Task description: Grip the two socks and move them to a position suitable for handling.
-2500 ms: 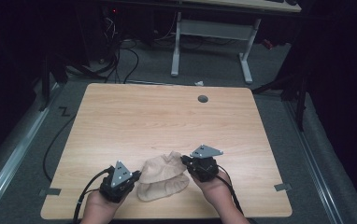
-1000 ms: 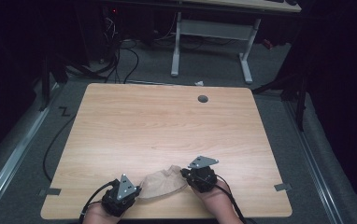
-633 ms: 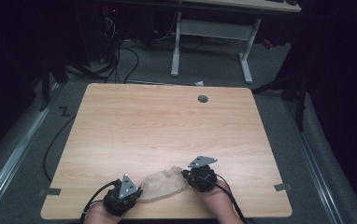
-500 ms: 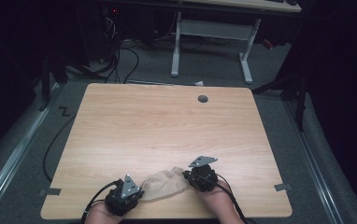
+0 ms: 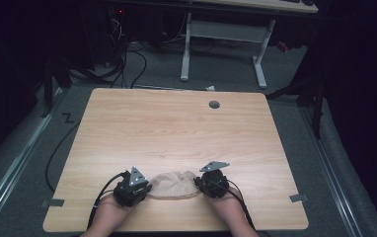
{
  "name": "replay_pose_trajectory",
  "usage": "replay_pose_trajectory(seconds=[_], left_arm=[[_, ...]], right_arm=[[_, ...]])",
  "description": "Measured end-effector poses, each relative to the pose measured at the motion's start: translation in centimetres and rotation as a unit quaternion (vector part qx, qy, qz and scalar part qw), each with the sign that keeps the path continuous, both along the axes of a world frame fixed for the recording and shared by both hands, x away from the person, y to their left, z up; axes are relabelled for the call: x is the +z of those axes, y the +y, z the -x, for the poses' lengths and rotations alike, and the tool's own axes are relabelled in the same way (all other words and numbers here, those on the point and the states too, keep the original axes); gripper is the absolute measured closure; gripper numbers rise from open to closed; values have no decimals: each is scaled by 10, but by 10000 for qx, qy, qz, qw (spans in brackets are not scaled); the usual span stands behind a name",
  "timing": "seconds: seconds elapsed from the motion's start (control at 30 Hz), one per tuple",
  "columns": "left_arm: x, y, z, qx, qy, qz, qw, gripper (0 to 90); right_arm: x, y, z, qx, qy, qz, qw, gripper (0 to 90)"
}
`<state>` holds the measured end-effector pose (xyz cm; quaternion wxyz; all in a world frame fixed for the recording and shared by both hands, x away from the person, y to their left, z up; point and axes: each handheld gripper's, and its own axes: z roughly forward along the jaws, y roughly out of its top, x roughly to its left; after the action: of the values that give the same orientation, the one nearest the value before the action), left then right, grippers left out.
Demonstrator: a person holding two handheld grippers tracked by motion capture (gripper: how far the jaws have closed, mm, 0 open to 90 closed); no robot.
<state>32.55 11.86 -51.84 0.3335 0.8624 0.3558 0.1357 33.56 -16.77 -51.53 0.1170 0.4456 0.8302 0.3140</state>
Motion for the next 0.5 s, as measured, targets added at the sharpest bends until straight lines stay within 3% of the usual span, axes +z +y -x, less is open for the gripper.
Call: replay_pose_trajectory(seconds=[0.13,0.2,0.4,0.5], left_arm=[[2,1,-1,138,-73,31,9999,718],[4,3,-1,224,-113,124,9996,658],[16,7,6,261,-430,301,9983,535],[21,10,8,295,-493,440,9974,505]], right_arm=[[-1,-2,-1,-65,-5,-95,9999,772],[1,-5,-2,-76,-187,-209,9996,700],[15,-13,1,-252,-615,-459,9967,680],[17,-16,2,-271,-665,-483,9962,679]])
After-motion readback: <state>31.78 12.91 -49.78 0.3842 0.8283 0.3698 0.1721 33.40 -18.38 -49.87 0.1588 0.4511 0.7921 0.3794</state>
